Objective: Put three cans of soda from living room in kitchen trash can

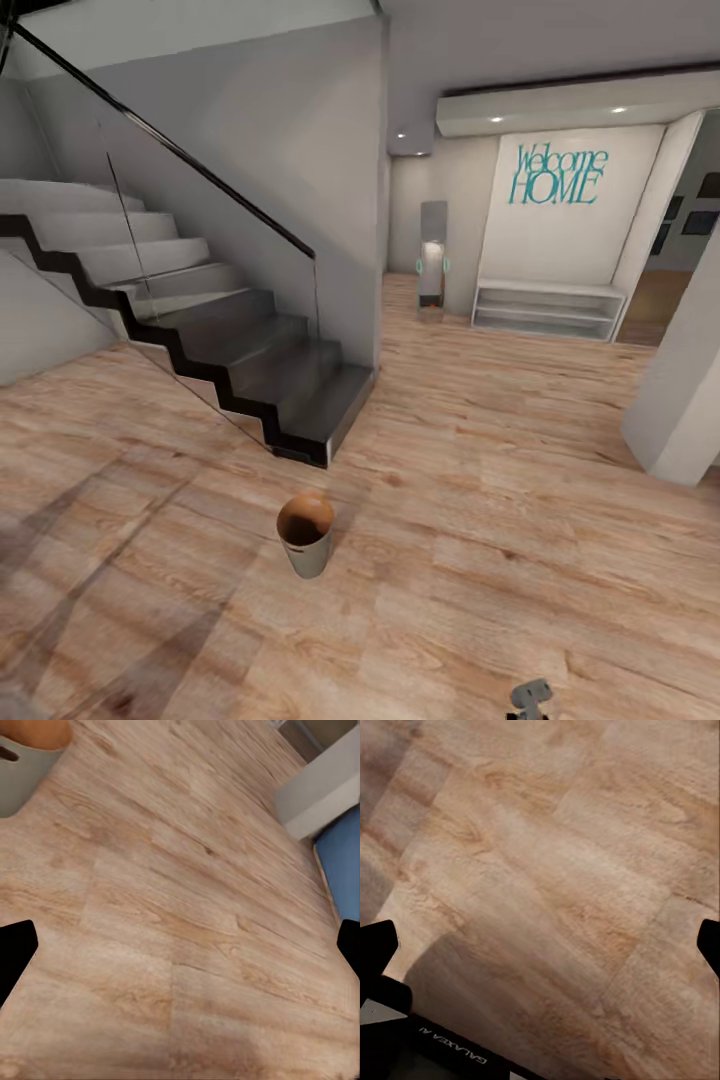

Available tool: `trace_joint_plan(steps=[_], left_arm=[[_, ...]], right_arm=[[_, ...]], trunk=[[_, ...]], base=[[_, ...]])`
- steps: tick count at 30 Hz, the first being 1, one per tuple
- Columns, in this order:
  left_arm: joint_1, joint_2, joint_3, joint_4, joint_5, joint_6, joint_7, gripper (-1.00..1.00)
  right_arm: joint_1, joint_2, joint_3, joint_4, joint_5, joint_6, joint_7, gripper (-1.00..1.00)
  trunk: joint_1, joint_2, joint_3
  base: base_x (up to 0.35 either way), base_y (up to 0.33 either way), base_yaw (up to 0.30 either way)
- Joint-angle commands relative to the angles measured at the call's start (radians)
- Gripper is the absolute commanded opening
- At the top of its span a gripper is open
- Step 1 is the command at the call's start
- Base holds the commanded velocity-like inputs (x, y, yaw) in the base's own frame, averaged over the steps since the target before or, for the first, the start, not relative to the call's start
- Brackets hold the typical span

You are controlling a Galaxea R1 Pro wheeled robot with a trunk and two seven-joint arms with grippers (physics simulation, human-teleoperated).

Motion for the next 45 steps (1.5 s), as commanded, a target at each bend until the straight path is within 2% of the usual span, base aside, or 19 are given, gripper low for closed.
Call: trace_joint_plan(steps=[1,6,12,31,45], left_arm=[[0.000,0.000,0.000,0.000,0.000,0.000,-0.002,1.00],[0.000,0.000,0.000,-0.001,0.000,0.000,-0.008,1.00],[0.000,0.000,0.000,0.000,0.000,-0.001,-0.010,1.00],[0.000,0.000,0.000,0.000,0.000,0.000,-0.010,1.00],[0.000,0.000,-0.001,0.000,0.000,0.000,-0.010,1.00]], right_arm=[[0.000,0.000,0.000,-0.012,0.000,0.001,0.011,1.00],[0.000,0.000,-0.001,-0.071,0.000,0.006,0.118,1.00],[0.000,0.000,0.000,-0.091,0.002,0.006,0.157,1.00],[0.000,0.001,0.001,-0.091,0.003,0.005,0.158,1.00],[0.000,0.000,-0.001,-0.088,0.000,0.004,0.154,1.00]], trunk=[[0.000,0.000,-0.001],[0.000,0.000,-0.003],[0.000,0.000,-0.007],[0.000,0.000,-0.021],[0.000,0.000,-0.022]], base=[[0.346,0.000,0.251],[0.346,0.000,0.245],[0.346,0.000,0.231],[0.346,0.000,0.220],[0.346,0.000,0.034]])
